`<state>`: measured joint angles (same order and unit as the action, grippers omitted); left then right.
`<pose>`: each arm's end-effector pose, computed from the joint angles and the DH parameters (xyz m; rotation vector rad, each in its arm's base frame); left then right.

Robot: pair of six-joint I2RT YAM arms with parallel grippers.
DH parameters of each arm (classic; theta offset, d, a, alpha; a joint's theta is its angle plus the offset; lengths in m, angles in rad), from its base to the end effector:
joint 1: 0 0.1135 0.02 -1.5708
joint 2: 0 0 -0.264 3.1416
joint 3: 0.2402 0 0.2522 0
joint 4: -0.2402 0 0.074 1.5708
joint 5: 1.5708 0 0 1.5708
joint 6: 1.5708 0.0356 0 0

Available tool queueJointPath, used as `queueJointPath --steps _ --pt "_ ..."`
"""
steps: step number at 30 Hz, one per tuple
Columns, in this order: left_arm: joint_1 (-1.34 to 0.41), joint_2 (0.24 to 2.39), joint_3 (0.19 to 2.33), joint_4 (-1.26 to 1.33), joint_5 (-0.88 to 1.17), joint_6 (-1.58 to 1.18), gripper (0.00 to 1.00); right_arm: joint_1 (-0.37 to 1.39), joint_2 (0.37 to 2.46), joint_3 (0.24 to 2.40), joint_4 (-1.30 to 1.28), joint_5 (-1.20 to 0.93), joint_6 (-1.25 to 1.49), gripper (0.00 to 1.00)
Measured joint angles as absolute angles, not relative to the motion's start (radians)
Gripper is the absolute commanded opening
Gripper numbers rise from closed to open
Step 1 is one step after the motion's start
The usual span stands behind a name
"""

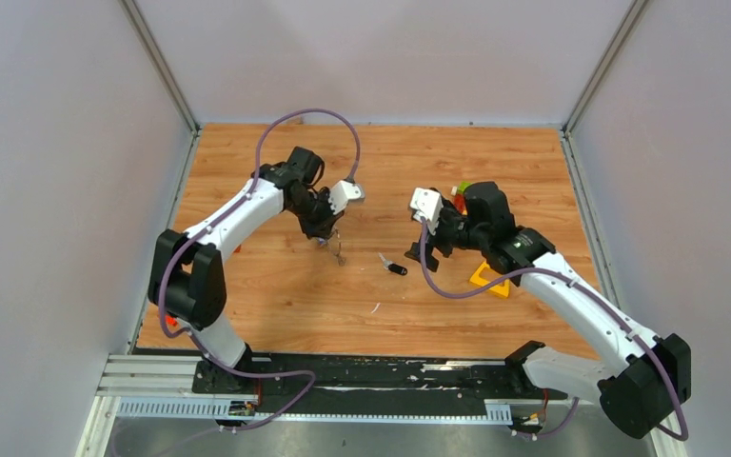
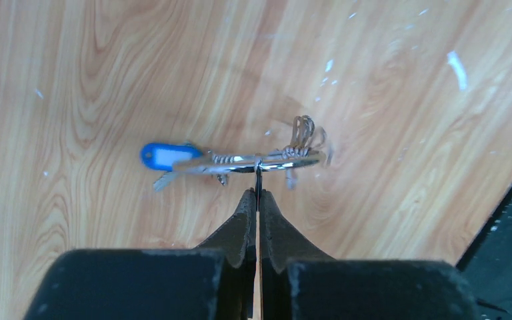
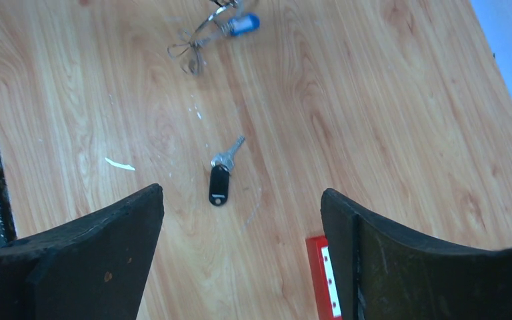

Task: Put the keys on the keyring

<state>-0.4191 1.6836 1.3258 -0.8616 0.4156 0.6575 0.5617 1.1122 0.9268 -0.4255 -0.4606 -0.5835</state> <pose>0.3019 -0.1502 0.2462 1.4720 2.2679 -0.5086 0.1961 0.1421 0.3033 -1.3749 1.6522 0.4881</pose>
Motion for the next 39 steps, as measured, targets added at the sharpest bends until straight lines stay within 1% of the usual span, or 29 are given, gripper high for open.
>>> queueJointPath --steps 5,14,23,32,35,39 --pt "-0.466 1.621 1.368 -0.885 0.498 0.651 0.0 0.562 1.135 0.927 -0.333 -0.569 -0.539 0.77" --pt "-0.593 1.524 1.37 -0.843 0.533 0.556 0.0 0.562 1.248 0.952 -0.221 -0.707 -0.38 0.78" --pt "-0.635 1.466 1.343 -0.76 0.497 0.446 0.0 0.562 1.302 0.957 -0.118 -0.783 -0.219 0.76" --pt "-0.653 1.411 1.291 -0.693 0.477 0.36 0.0 0.562 1.349 0.98 -0.065 -0.826 -0.113 0.74" --pt "-0.653 1.404 1.273 -0.675 0.476 0.343 0.0 0.562 1.372 0.992 -0.041 -0.833 -0.083 0.72" --pt "-0.653 1.397 1.252 -0.659 0.474 0.333 0.0 0.556 1.411 1.011 -0.015 -0.857 -0.032 0.65"
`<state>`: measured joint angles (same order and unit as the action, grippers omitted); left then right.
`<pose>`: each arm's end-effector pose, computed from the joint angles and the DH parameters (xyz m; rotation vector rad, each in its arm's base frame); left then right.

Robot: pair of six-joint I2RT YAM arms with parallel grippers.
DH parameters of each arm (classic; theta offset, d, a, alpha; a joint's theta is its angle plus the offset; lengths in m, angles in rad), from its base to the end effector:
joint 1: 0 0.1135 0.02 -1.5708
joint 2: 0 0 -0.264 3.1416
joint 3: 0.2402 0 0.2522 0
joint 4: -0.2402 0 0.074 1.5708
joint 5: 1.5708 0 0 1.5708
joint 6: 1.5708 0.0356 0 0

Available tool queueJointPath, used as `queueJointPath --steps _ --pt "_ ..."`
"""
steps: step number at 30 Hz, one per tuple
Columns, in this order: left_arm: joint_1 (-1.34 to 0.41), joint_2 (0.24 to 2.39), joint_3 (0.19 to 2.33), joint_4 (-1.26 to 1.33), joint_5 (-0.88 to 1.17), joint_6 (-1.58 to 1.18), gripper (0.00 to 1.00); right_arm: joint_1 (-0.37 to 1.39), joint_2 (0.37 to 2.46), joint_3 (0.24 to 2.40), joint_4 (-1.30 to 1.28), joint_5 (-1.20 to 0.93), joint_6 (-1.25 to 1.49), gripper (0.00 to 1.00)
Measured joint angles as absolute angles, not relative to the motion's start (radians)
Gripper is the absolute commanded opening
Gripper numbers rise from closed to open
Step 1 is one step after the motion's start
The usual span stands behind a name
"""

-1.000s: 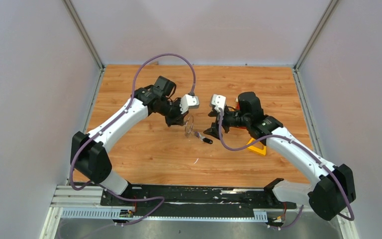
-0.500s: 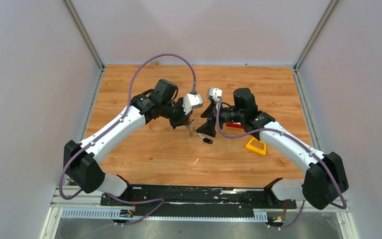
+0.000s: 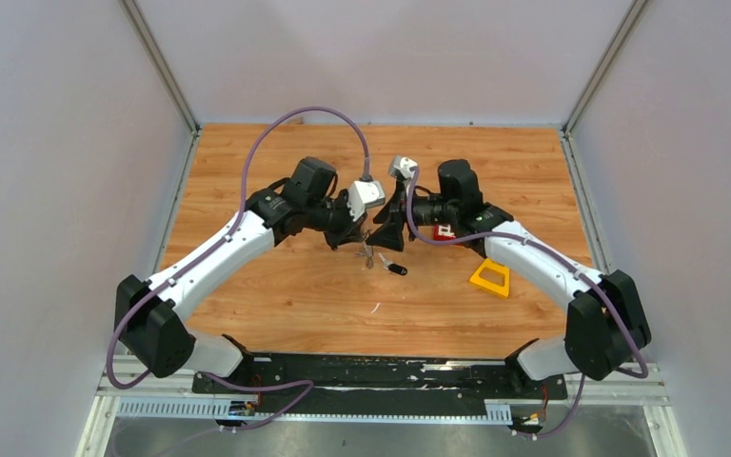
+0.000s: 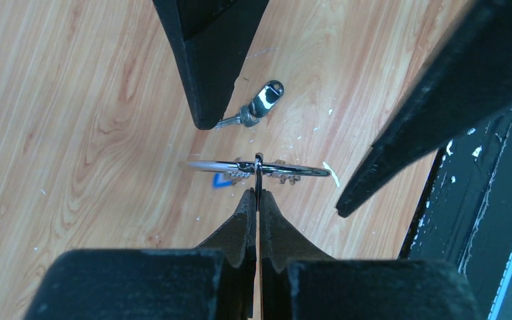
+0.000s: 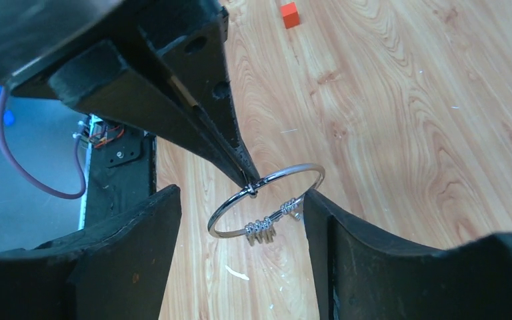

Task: Put the keys on the keyring

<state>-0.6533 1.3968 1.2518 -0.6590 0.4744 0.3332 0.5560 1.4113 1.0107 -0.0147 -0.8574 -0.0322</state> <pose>0.2273 -0.1944 0.3214 1.3226 1.9734 -0.7163 0.2542 0.1897 0.2946 -1.1137 1.6863 1.1819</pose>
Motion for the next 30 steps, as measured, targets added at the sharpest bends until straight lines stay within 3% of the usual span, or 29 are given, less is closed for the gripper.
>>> queueJointPath --steps 5,16,30 --pt "-0.653 1.37 1.224 -0.638 0.468 0.322 0.0 0.544 1.459 1.024 0.02 -0.891 0.025 0.57" --pt "-0.653 1.345 1.205 -0.603 0.461 0.318 0.0 0.533 1.504 1.024 0.073 -0.975 0.109 0.5" --pt "-0.653 1.342 1.177 -0.587 0.461 0.319 0.0 0.525 1.563 1.049 0.125 -1.029 0.197 0.26"
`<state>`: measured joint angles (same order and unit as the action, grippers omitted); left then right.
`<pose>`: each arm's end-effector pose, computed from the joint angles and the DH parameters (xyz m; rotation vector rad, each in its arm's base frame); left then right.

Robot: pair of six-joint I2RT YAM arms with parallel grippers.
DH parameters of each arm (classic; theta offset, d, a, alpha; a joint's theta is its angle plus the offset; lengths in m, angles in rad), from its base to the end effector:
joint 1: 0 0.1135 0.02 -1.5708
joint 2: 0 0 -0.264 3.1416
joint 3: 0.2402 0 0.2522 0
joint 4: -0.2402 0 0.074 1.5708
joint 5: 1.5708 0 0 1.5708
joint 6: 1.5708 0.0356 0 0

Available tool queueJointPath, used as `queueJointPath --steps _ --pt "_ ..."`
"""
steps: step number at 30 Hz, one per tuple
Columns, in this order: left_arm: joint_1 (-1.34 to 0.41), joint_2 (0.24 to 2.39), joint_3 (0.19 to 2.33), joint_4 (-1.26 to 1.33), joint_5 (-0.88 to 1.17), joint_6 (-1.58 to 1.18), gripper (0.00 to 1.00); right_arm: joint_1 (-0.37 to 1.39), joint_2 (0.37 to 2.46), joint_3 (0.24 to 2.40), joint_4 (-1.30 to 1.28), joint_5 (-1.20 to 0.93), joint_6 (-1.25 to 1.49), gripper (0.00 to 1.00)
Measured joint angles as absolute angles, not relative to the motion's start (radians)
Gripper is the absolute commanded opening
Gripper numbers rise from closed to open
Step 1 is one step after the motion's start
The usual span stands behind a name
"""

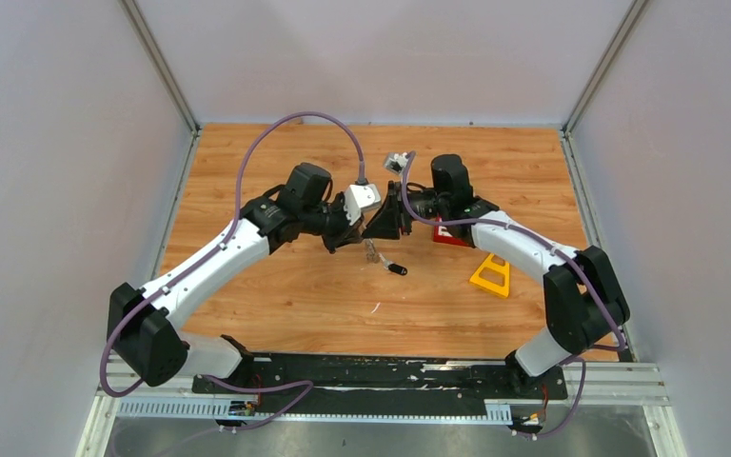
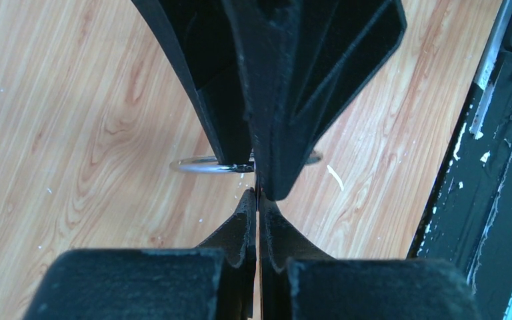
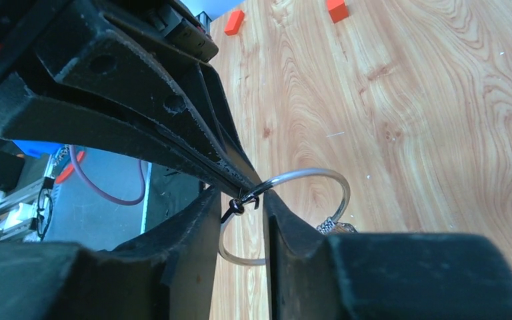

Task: Put the keys on the keyring

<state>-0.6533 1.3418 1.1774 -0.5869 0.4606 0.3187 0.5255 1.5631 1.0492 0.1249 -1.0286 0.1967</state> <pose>0.2198 -0.1882 0.3174 1.2902 1.9375 -0.7029 0.2842 0.2001 0.2743 -1.0269 1.7660 1.4625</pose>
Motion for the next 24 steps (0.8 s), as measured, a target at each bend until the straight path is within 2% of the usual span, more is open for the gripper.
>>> queueJointPath --steps 10,20,24 --pt "-0.653 1.338 1.164 -0.585 0.45 0.32 0.0 0.509 1.582 1.055 0.154 -1.059 0.239 0.01" --pt "-0.653 1.338 1.164 -0.582 0.441 0.32 0.0 0.507 1.583 1.057 0.149 -1.049 0.236 0.0" --pt "-0.653 1.338 1.164 -0.574 0.432 0.325 0.15 0.507 1.583 1.068 0.131 -1.036 0.235 0.0"
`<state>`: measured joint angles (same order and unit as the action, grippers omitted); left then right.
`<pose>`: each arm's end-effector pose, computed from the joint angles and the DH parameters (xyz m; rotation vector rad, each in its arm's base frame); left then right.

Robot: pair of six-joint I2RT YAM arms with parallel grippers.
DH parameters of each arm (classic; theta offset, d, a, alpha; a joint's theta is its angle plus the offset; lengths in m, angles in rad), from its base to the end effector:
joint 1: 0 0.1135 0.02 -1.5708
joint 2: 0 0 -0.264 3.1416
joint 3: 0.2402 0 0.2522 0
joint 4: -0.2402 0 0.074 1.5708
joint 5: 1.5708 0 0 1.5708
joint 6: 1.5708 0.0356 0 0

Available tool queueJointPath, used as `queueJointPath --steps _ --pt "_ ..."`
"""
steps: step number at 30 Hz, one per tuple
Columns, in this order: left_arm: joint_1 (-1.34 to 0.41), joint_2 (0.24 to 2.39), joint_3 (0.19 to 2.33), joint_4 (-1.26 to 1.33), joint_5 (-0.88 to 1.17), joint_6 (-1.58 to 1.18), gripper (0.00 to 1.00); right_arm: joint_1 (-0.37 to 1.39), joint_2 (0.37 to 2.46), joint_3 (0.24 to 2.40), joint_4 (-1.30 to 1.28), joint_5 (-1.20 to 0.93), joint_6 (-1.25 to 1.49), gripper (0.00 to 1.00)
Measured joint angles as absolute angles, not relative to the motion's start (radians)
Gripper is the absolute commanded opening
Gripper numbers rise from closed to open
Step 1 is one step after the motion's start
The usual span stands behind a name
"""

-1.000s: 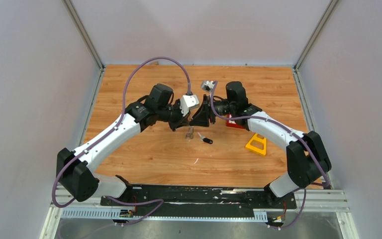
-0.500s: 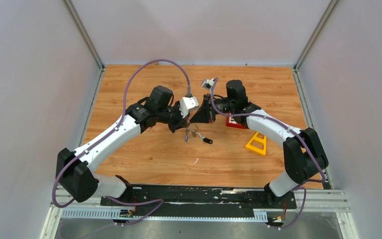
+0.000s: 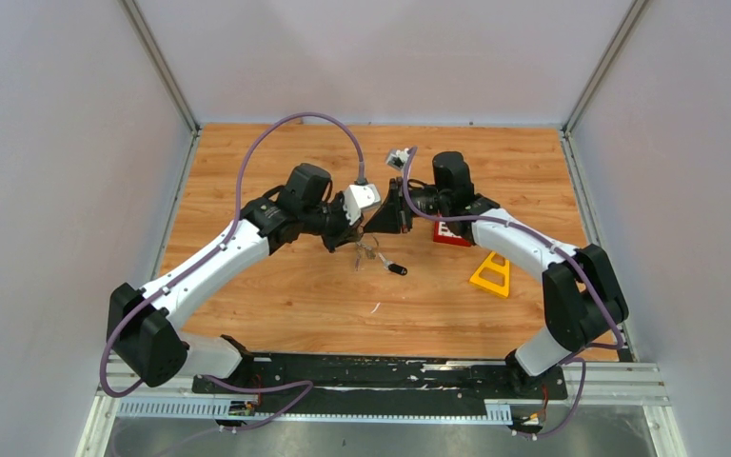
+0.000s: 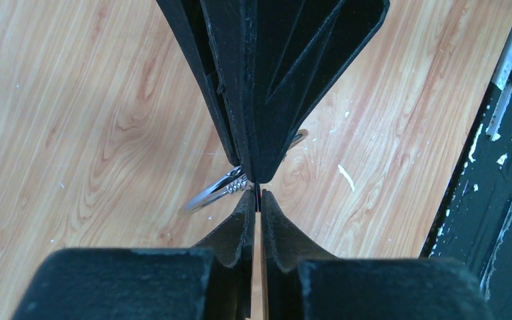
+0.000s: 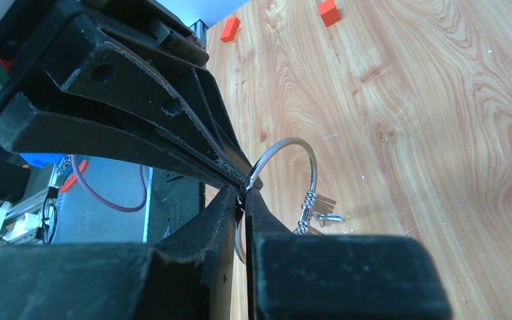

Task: Put the keys on the keyring

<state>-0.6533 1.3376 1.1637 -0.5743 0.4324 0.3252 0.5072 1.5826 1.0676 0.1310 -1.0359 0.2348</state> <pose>0.2201 -0.1872 0.3147 1.2840 1.9396 -0.6667 0.2922 0.1974 0.2745 -0.9857 1.7910 1.4801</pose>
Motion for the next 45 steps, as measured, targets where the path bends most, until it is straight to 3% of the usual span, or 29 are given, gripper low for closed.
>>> queueJointPath --steps 9,19,30,40,45 --pt "-0.653 1.296 1.097 -0.485 0.413 0.395 0.46 0.492 1.582 1.069 0.118 -0.989 0.265 0.0" --pt "-0.653 1.187 0.891 -0.255 0.398 0.471 0.55 0.475 1.573 1.046 0.168 -0.979 0.351 0.0" --pt "-0.653 1.15 0.727 0.054 0.426 0.478 0.56 0.47 1.569 1.028 0.215 -0.982 0.406 0.0" --pt "-0.653 1.151 0.722 0.165 0.467 0.457 0.37 0.47 1.569 1.027 0.239 -0.983 0.418 0.0" --pt "-0.653 1.158 0.722 0.169 0.469 0.455 0.37 0.47 1.569 1.027 0.244 -0.984 0.418 0.0"
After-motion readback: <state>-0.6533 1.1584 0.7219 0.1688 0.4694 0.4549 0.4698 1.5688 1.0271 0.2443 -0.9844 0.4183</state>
